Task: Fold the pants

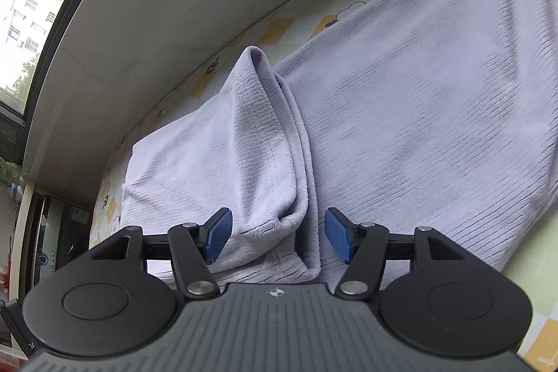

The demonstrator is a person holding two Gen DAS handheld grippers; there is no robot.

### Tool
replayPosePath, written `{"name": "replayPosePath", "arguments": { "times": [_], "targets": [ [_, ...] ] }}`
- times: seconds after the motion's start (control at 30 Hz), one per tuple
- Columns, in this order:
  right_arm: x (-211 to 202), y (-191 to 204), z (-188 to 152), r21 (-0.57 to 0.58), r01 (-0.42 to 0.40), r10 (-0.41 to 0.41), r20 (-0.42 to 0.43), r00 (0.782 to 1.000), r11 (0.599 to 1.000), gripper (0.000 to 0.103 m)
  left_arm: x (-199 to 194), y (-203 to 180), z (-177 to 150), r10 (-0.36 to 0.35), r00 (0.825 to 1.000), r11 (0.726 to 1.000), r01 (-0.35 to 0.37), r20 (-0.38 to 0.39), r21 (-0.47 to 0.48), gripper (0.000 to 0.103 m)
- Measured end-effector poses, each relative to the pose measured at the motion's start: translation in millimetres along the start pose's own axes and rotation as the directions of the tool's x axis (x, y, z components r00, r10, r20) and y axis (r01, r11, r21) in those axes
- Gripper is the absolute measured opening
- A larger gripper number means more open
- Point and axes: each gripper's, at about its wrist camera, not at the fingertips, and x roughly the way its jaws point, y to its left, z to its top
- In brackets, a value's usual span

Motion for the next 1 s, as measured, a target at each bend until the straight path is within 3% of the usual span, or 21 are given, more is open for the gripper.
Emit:
{"name": "replayPosePath", "arguments": {
  "times": [0.07,0.13,0.17,0.2,0.37,0.57,0.63,0.73,0.87,1.0],
  "targets": [
    [2.4,-5.0,3.4,0.040,-0.013,0.013,0.002,1.000,0.999,0.065,-0.1,2.0,-0.1,-0.005,1.000,1.000,0.005,-0.003,-0.010,0.048],
    [8.8,-6.7,3.3,0.045,-0.007,0.009,-0.039,0.999,0.999,0.047,-0.2,3.9,0.0,-0.009,1.000,1.000,0.009,-0.005,-0.018,0.048],
    [12.3,-6.7,1.2,0.040,-0.003,0.006,-0.067,0.998,0.999,0.027,-0.1,4.6,0.4,-0.010,1.000,1.000,0.010,-0.006,-0.021,0.048],
    [13.4,-5.7,-0.4,0.031,0.010,-0.007,-0.079,0.997,0.999,0.018,-0.1,5.4,0.7,-0.012,1.000,1.000,0.012,-0.006,-0.025,0.047],
    [-10.0,5.1,-2.8,-0.040,-0.011,0.010,-0.028,1.000,0.999,0.015,-0.3,10.1,3.0,-0.024,1.000,0.999,0.024,-0.009,-0.046,0.047],
    [1.7,-7.2,-12.3,-0.017,0.049,-0.050,-0.109,0.993,0.999,0.016,2.7,10.6,2.1,-0.026,0.999,0.999,0.025,-0.021,-0.044,0.048],
    [1.1,-7.0,-11.1,-0.014,0.054,-0.055,-0.114,0.992,0.998,0.018,2.0,10.0,3.1,-0.030,0.999,0.999,0.029,-0.024,-0.038,0.048],
    [-1.9,-1.3,-6.7,-0.061,0.107,-0.114,-0.118,0.986,0.992,0.034,-1.0,13.5,6.0,-0.051,0.997,0.997,0.048,-0.050,-0.061,0.048],
    [-15.8,2.3,1.1,-0.117,0.138,-0.144,-0.048,0.988,0.984,0.037,-17.6,19.9,9.2,-0.085,0.995,0.993,0.081,-0.051,-0.090,0.048],
    [-20.8,5.3,19.3,-0.126,0.116,-0.114,0.022,0.993,0.985,0.037,-42.2,20.3,14.6,-0.104,0.995,0.991,0.104,0.004,-0.081,0.046]
  ]
}}
